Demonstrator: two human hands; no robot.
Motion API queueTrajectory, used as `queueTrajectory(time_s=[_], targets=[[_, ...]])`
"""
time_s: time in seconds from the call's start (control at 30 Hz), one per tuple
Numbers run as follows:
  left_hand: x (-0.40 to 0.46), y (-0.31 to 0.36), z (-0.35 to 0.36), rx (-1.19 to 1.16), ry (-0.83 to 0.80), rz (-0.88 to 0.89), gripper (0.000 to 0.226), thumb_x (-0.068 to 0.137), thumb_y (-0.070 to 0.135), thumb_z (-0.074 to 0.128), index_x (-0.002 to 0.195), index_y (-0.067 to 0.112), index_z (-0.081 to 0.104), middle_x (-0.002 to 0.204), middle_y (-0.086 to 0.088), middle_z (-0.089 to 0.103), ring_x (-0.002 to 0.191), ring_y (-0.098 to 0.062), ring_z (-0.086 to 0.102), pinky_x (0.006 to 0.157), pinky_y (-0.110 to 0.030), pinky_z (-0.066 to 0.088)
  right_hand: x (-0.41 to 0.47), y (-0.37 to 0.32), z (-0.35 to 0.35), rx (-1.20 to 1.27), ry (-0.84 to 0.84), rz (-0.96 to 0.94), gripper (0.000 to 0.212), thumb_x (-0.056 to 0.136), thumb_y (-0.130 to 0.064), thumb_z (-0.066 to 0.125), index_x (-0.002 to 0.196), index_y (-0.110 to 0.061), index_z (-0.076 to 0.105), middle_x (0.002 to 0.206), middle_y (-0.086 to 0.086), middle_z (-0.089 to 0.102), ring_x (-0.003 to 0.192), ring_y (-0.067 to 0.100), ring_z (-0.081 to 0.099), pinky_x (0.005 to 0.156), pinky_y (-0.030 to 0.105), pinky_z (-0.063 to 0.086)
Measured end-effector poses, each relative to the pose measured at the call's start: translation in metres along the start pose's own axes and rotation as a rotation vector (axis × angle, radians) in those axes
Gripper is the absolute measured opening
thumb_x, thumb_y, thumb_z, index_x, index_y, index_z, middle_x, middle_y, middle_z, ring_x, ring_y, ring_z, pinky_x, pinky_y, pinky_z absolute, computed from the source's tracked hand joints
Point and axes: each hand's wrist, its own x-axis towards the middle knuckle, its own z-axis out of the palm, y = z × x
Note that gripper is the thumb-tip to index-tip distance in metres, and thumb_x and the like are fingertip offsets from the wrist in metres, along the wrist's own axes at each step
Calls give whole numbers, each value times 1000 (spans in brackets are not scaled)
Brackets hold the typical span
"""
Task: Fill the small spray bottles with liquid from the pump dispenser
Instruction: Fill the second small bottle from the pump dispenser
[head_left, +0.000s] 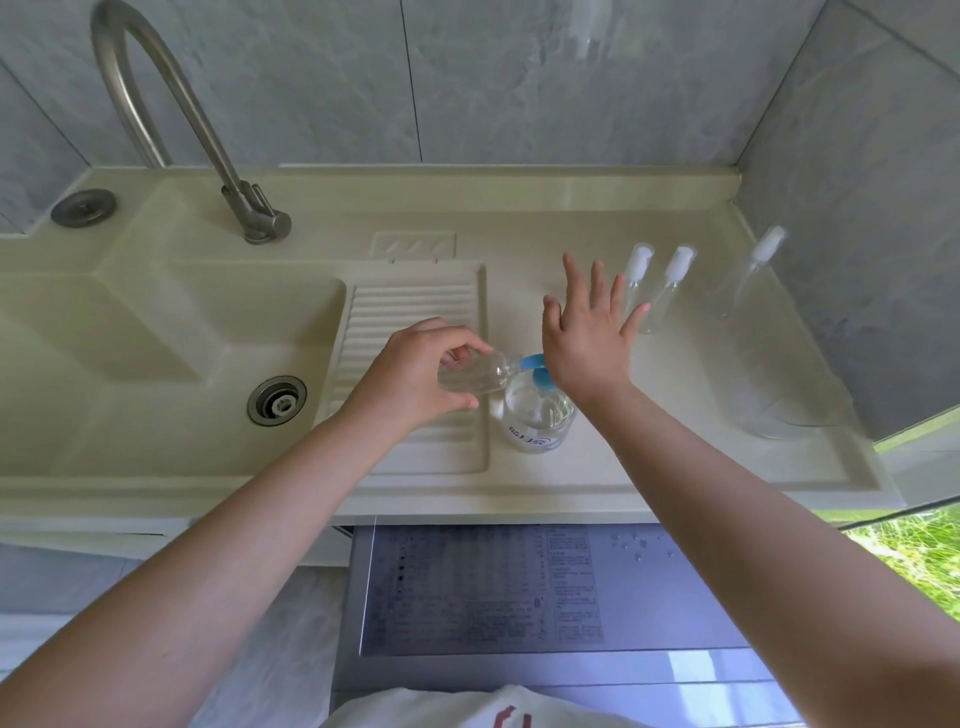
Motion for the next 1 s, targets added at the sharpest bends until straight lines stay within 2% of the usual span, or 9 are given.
queueTrajectory(time_s=[0.1,0.2,0.37,0.47,0.57,0.67,0.77,0.9,1.0], targets=[[0,0,-1,-2,2,-2,55,61,13,91,109,30,71,99,11,60,92,-10,62,80,-14,48,3,-3,-8,104,-57,53,56,106,-40,29,159,-31,12,168,8,4,154,32,-9,119,61,-9],[1,-1,0,-6,7,1,56,60,14,92,109,30,72,98,11,60,91,-10,63,78,-11,46,4,-5,-8,24,-50,3,56,106,-34,30,159,-31,13,167,9,5,153,34,-9,119,63,-8],[2,-1,1,-8,8,8,56,59,14,92,109,29,72,98,10,59,91,-12,64,79,-18,49,0,-3,-1,-97,61,-28,55,106,-31,29,159,-31,15,167,8,9,154,35,-6,120,60,-5],[3,-2,2,0,8,14,56,59,14,92,109,30,72,97,11,59,90,-11,63,80,-21,51,4,-3,-6,-46,22,-6,57,106,-38,30,159,-30,11,168,9,6,154,35,-7,119,62,-7],[2,-3,1,-16,13,6,57,59,14,92,110,30,71,97,11,59,89,-10,63,78,-14,47,6,-4,-10,-15,-25,-23,57,106,-36,31,159,-31,11,167,9,5,153,35,-8,118,64,-8],[3,-5,3,-16,8,1,57,60,15,92,110,29,71,97,13,58,89,-10,63,77,-11,44,5,-5,-8,-128,-3,-77,57,105,-28,31,159,-30,12,167,10,6,153,38,-7,119,63,-6],[3,-7,4,-14,4,2,57,60,15,92,110,30,71,96,14,58,90,-11,62,76,-12,44,1,-4,-2,-224,20,-132,60,105,-29,33,160,-31,9,168,10,4,153,38,-8,119,63,-6],[2,-7,3,-12,6,6,56,60,15,92,110,30,71,98,12,59,91,-9,62,76,-10,43,5,-5,-10,-158,10,-114,60,106,-36,33,160,-30,7,168,11,2,153,37,-8,118,65,-6],[3,-7,2,-19,9,6,58,59,15,92,110,31,71,97,15,58,91,-8,62,77,-11,43,7,-9,-13,-154,13,-126,60,106,-32,34,160,-30,7,168,10,3,153,37,-8,118,66,-5]])
